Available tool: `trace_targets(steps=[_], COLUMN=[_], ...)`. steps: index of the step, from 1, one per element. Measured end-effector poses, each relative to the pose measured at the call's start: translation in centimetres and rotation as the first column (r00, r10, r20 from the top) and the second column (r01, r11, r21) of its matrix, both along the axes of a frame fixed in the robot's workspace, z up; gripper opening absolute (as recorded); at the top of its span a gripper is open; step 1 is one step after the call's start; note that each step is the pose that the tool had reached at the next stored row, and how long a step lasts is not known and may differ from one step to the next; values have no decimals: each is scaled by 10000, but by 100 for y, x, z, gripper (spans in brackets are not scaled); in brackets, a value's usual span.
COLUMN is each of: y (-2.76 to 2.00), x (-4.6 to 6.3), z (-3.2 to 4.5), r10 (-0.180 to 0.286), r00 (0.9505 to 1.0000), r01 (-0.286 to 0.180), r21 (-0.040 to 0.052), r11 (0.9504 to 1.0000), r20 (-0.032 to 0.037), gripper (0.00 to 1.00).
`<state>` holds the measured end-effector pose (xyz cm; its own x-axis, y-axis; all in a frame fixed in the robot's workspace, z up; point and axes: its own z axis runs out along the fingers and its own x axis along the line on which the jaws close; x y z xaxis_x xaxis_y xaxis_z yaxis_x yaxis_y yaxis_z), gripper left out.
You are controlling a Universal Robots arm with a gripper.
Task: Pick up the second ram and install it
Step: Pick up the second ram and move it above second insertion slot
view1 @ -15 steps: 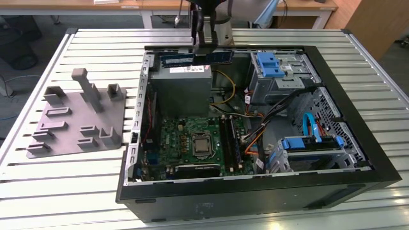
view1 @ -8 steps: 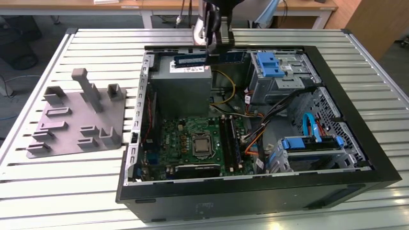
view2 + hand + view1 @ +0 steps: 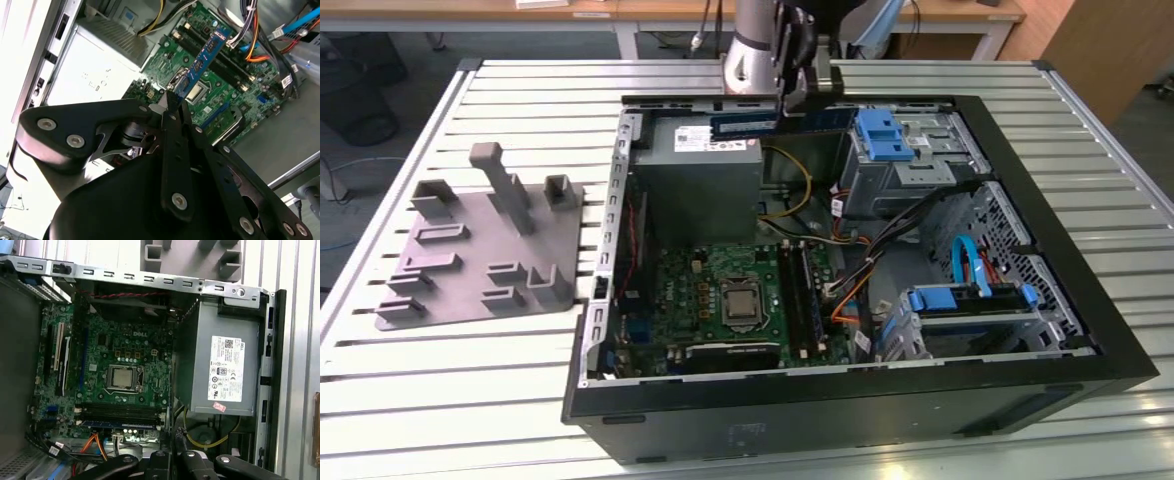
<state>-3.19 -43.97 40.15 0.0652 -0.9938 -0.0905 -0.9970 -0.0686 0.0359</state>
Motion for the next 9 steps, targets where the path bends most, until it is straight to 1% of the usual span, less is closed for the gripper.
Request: trace_targets(steps=[2, 9], y=[0, 0], x=[31, 35], z=[0, 0], r10=[1, 1], r00=[10000, 10000], r01=[-1, -1], r21=[-1, 1], r11=[10000, 10000], r20=[-1, 0], gripper=[14, 14])
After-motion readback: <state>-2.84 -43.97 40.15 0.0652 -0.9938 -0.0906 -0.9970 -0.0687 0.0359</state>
